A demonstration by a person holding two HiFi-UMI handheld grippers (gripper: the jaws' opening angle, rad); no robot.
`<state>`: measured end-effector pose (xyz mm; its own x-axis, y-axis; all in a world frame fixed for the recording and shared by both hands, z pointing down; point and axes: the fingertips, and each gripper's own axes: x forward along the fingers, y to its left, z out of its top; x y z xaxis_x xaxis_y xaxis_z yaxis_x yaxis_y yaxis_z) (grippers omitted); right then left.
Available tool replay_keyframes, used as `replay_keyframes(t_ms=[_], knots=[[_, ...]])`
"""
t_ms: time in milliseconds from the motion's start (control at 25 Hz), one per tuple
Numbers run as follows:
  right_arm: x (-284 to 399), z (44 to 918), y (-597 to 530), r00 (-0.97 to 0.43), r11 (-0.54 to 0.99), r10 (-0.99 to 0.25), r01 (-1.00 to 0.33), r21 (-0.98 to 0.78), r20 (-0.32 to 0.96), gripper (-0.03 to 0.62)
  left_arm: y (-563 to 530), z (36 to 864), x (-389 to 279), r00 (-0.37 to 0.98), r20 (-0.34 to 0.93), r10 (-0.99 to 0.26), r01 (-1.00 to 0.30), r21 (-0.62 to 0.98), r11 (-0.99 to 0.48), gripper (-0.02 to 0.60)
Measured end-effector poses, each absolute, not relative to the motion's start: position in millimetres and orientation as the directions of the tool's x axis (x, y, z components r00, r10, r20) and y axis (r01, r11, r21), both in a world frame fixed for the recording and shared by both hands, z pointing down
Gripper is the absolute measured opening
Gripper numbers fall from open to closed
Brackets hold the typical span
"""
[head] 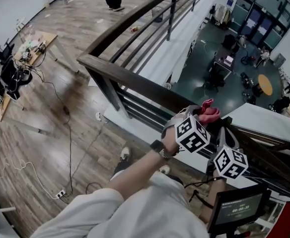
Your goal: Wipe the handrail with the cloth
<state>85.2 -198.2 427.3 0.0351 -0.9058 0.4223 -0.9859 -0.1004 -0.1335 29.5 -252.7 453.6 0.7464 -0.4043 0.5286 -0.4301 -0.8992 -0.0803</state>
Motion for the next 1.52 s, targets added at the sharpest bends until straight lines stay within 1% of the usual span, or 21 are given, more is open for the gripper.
replay_keyframes(t_ms=[280,1040,1520], knots=[[63,427,-217,0.033,-0.095,-0.904,-0.987,-0.126,0.427,0.003,-270,452,-1,0.745,0.520,-0.416,-0.450,-0.067,-0.890,0.149],[12,421,-253,-0.022,-0.036,-0.900,-0.992,-0.124,0.436,0.003,-327,446,-80,0.703,0.516,-0.489,-0.559,-0.024,-0.829,0.149],[-30,421,-275,-0.042,-0.011,-0.893,-0.993,-0.115,0.449,0.003,-382,446,-167,0.641,0.514,-0.569,-0.658,-0.012,-0.753,0.149]])
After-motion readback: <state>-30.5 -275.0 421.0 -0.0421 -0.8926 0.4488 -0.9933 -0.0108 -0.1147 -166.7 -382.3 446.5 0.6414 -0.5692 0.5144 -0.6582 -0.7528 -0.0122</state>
